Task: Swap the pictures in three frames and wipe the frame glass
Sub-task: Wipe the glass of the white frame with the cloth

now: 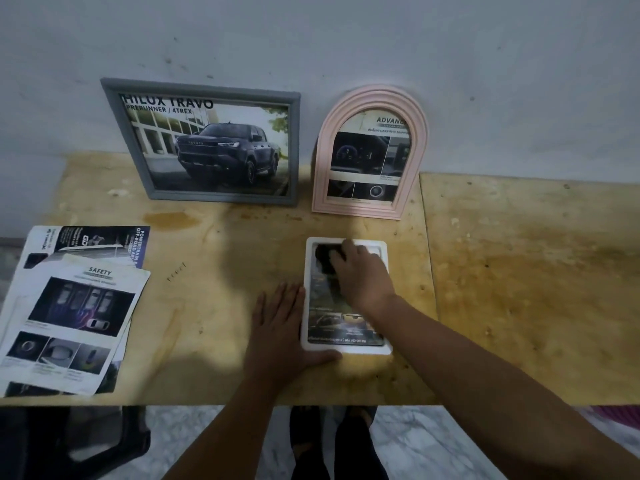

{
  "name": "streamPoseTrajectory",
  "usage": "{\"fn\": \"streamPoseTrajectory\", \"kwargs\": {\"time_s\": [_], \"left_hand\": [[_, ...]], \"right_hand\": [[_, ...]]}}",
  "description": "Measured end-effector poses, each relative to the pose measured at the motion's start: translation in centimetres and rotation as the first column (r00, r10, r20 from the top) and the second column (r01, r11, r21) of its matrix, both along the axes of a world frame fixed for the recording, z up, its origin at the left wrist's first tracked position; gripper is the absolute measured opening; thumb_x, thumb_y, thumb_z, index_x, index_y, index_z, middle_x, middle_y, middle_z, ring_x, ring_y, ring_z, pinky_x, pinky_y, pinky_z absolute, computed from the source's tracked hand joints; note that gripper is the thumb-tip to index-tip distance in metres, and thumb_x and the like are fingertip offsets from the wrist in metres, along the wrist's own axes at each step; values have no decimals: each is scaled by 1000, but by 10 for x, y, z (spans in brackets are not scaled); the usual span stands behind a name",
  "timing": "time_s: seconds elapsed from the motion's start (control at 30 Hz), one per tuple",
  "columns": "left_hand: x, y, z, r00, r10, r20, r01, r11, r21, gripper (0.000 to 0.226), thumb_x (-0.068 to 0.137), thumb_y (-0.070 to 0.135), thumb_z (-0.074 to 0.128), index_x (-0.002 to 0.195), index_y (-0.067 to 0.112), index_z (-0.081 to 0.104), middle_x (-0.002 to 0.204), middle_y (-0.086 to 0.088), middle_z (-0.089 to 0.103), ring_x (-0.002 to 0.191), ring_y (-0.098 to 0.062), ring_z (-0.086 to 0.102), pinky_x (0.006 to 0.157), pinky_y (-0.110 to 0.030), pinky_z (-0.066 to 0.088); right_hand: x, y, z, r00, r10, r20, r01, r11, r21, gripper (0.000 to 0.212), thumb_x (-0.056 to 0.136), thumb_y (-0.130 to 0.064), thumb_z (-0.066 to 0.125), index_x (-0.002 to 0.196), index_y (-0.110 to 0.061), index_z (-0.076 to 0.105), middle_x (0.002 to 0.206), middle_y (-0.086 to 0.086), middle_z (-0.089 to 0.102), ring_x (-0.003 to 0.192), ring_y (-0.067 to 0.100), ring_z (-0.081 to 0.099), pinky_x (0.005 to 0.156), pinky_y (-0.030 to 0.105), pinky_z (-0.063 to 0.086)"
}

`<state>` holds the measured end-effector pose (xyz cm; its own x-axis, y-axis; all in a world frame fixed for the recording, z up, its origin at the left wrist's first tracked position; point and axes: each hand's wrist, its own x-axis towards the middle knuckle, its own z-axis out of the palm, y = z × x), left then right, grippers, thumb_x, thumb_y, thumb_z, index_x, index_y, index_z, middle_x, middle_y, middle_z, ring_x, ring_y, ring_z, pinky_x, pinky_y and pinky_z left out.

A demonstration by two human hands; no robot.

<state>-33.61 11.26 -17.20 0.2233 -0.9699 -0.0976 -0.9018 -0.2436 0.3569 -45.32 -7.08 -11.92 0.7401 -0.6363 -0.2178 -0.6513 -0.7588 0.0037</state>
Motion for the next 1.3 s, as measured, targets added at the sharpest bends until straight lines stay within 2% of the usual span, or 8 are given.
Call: {"fn": "streamPoseTrajectory", "kwargs": {"time_s": [0.1,0.27,0.5,0.6,0.73,1.0,1.17,1.3], "left_hand": [[0,0,-3,1000,4,9,-3,1000,-21,133,65,102,46,157,6,38,164,-8,37,155,-26,28,126,-57,14],[-2,2,-7,1000,4,10,-3,996,-93,119,74,96,47,152,7,48,159,-10,45,152,-29,35,122,-61,24],[0,0,1,1000,2,-6,-2,999,-48,129,68,101,44,157,8,38,164,-8,38,155,-27,29,123,-60,20],[-1,0,5,1000,7,-12,-7,1000,3,132,67,103,43,161,10,30,167,-8,32,157,-26,21,126,-57,12],[-1,0,5,1000,1,-13,-1,1000,22,133,67,103,43,162,12,26,169,-6,27,158,-24,17,127,-55,7],[-2,0,-1,1000,-9,8,9,999,-38,126,69,100,46,155,8,42,162,-9,41,154,-28,31,123,-61,22],[0,0,2,1000,1,-6,-1,1000,19,131,68,103,43,162,12,29,169,-6,26,158,-25,19,126,-56,10],[0,0,1,1000,4,-25,-3,1000,14,130,68,102,44,161,12,31,168,-6,29,157,-25,22,126,-56,11]], "right_hand": [[-5,39,-9,988,131,76,-126,990,-65,46,70,-16,79,114,-10,65,105,14,59,76,30,59,58,38,47],[-34,73,-10,961,231,153,-239,970,34,48,82,-24,68,127,-11,60,120,14,57,101,34,58,80,47,54],[-50,35,22,958,-14,287,-172,771,613,51,91,-19,58,139,-38,58,130,-4,56,117,19,57,101,36,50],[-41,-12,26,868,-263,422,27,873,488,46,92,-17,60,136,-31,61,115,-3,58,99,18,62,83,40,57],[-25,-5,3,910,-243,335,172,958,228,35,98,-35,53,131,-27,62,112,1,62,88,24,66,71,46,58],[-57,36,-7,915,165,369,-283,913,293,49,90,-15,57,139,-17,59,127,10,59,105,28,61,86,37,56],[-60,-22,-7,928,-226,298,214,974,70,51,89,-23,61,139,-18,56,116,8,55,87,30,61,71,42,54],[-37,13,-28,937,-189,294,182,982,51,46,89,-22,67,135,-18,59,121,6,61,97,27,62,81,44,52]]}}
